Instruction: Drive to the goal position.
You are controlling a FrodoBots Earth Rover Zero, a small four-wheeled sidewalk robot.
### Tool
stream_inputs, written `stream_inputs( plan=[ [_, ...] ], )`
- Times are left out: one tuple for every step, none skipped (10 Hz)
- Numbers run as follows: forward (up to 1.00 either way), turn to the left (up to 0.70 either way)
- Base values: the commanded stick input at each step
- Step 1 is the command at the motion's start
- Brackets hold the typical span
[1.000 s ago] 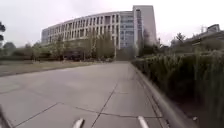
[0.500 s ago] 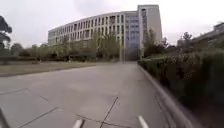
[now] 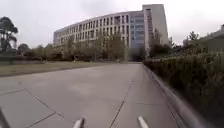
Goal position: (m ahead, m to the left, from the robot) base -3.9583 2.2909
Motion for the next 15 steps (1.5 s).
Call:
stream_inputs(
  plan=[
    [0.7, 0.14],
    [0.7, 0.14],
    [0.7, 0.14],
    [0.7, 0.14],
    [0.7, 0.14],
    [0.7, 0.14],
    [0.7, 0.14],
    [0.7, 0.14],
    [0.44, 0.24],
    [0.37, 0.83],
    [0.27, 0.95],
    [0.11, 0.69],
    [0.0, 0.45],
    [0.0, 0.45],
    [0.0, 0.45]
  ],
)
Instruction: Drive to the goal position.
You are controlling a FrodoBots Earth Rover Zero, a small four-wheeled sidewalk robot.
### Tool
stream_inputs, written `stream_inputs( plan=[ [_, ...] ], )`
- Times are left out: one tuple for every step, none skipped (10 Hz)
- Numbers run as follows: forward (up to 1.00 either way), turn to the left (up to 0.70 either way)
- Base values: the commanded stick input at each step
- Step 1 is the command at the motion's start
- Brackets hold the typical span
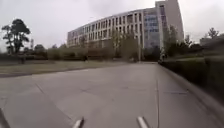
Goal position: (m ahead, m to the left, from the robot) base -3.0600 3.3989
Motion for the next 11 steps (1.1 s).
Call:
stream_inputs(
  plan=[
    [0.0, 0.45],
    [0.0, 0.45],
    [0.0, 0.45],
    [0.0, 0.45],
    [0.0, 0.45],
    [0.0, 0.45],
    [0.0, 0.45],
    [0.0, 0.45],
    [0.0, 0.45],
    [0.0, 0.45],
    [0.0, 0.45]
  ],
)
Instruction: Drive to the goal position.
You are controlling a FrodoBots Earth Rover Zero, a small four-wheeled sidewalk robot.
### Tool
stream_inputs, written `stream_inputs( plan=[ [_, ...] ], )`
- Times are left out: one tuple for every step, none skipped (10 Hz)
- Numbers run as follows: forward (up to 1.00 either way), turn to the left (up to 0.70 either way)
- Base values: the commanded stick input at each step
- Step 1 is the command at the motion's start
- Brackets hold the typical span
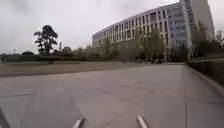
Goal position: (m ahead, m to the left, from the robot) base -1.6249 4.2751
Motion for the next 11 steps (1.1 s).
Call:
stream_inputs(
  plan=[
    [0.0, 0.45],
    [0.0, 0.45],
    [0.0, 0.45],
    [0.0, 0.45],
    [0.0, 0.45],
    [0.0, 0.45],
    [0.0, 0.45],
    [0.0, 0.45],
    [0.0, 0.45],
    [0.0, 0.45],
    [0.0, 0.45]
  ],
)
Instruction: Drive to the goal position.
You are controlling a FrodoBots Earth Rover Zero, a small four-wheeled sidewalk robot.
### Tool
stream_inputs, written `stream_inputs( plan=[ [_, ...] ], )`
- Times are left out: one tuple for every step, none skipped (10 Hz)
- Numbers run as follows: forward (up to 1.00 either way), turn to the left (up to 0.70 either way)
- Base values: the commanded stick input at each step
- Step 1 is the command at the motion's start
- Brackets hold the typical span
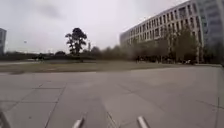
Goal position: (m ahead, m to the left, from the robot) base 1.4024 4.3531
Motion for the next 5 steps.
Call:
stream_inputs(
  plan=[
    [0.0, 0.45],
    [0.0, 0.45],
    [0.0, 0.45],
    [0.0, 0.45],
    [0.0, 0.45]
  ],
)
